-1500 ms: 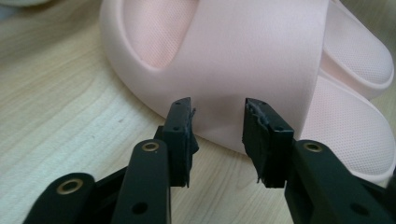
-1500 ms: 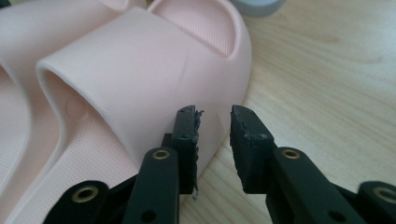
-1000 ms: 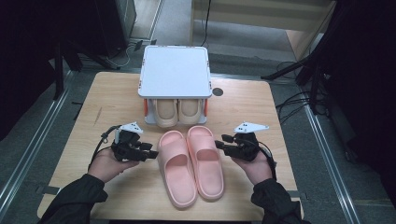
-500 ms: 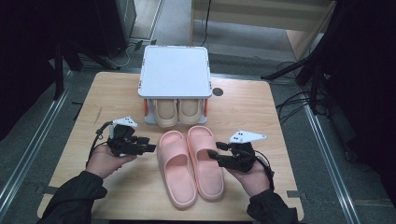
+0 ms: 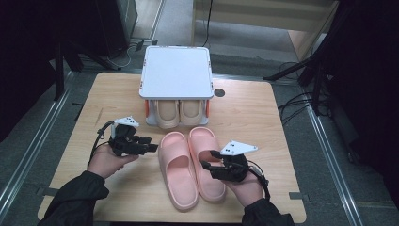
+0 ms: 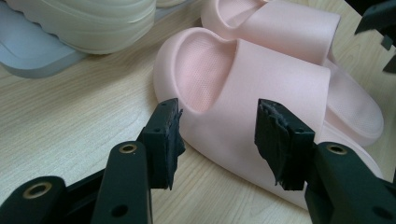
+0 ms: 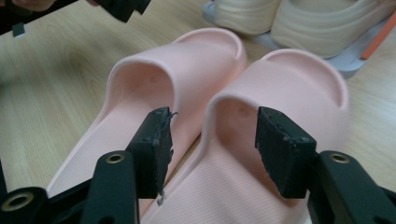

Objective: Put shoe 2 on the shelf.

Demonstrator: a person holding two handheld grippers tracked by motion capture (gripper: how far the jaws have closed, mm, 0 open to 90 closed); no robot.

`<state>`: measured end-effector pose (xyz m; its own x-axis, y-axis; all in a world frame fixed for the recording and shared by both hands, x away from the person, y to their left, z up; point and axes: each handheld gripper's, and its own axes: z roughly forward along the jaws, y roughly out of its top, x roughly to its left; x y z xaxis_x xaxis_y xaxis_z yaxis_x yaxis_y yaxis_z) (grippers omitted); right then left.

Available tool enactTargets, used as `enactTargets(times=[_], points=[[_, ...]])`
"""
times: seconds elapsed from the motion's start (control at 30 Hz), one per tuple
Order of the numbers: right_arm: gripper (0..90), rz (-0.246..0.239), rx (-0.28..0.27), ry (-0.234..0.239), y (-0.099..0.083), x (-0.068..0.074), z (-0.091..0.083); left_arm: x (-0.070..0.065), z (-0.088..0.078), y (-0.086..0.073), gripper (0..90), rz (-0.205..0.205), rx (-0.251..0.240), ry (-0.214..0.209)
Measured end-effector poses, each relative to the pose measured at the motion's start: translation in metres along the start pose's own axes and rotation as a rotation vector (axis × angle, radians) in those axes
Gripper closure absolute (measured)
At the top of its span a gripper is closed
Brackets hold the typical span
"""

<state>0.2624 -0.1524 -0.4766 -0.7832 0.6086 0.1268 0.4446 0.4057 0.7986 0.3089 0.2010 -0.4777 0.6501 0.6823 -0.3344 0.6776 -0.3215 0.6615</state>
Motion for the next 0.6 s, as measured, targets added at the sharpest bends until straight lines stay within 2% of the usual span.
enactTargets(times=[0.17, 0.23, 0.4, 0.53, 0.6], points=[[44.0, 0.025, 0.029, 0.016, -0.005, 0.003, 0.013, 0.0, -0.001, 0.0, 49.8, 0.005, -0.011, 0.006], [43.3, 0.051, 0.037, 0.015, -0.007, 0.003, 0.018, 0.001, -0.002, 0.0, 49.8, 0.003, -0.013, 0.004], [32.8, 0.099, 0.045, 0.019, -0.009, 0.0, 0.032, 0.002, -0.003, -0.001, 49.8, 0.004, -0.011, 0.006], [29.5, 0.107, 0.058, 0.02, -0.01, -0.001, 0.043, 0.002, -0.003, -0.001, 49.8, 0.005, -0.009, 0.006], [28.0, 0.104, 0.064, 0.002, -0.009, 0.001, 0.05, 0.002, -0.003, -0.002, 49.8, 0.005, -0.006, 0.008]])
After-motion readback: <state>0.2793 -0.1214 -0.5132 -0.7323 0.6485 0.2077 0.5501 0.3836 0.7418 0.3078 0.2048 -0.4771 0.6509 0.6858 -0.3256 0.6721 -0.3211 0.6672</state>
